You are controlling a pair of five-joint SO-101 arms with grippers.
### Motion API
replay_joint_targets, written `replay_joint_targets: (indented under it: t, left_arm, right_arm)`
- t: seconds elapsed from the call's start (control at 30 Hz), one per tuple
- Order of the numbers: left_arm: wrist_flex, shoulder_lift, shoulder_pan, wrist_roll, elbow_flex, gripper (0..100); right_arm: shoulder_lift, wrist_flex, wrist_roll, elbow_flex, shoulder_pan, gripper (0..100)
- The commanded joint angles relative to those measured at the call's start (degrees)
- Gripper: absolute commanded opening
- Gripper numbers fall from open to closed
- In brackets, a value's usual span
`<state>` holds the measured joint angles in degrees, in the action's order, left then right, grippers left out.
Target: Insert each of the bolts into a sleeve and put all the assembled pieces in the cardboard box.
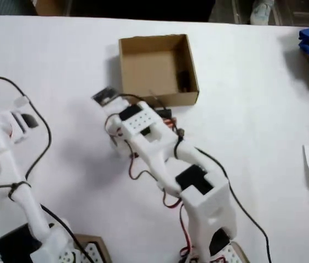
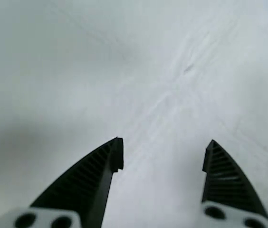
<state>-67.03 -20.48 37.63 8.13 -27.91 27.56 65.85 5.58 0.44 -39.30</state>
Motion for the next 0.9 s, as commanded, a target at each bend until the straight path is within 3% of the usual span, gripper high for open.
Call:
replay_joint_targets:
  t: [0.0,0.37,0.6,0.87]
  left_arm:
    - [-0.4,-2.1,0.7,-0.1,0.1,28]
    - [-0.4,-2.1,0.5,-0.1,0.1,28]
    - [-0.4,-2.1,0.4,-0.1,0.1,28]
    - [-0.4,-2.1,0.4,-0.1,0.1,28]
  right_arm:
    - [0.6,-2.0,0.0,-0.9,1.2,3.2]
    - [0.5,-1.1,-0.4,-0.4,0.6,3.7]
    - [4.0,4.6,-0.4,-1.0,-1.0,3.7]
    - [11.7,13.0,-0.5,-13.1,-0.3,1.9]
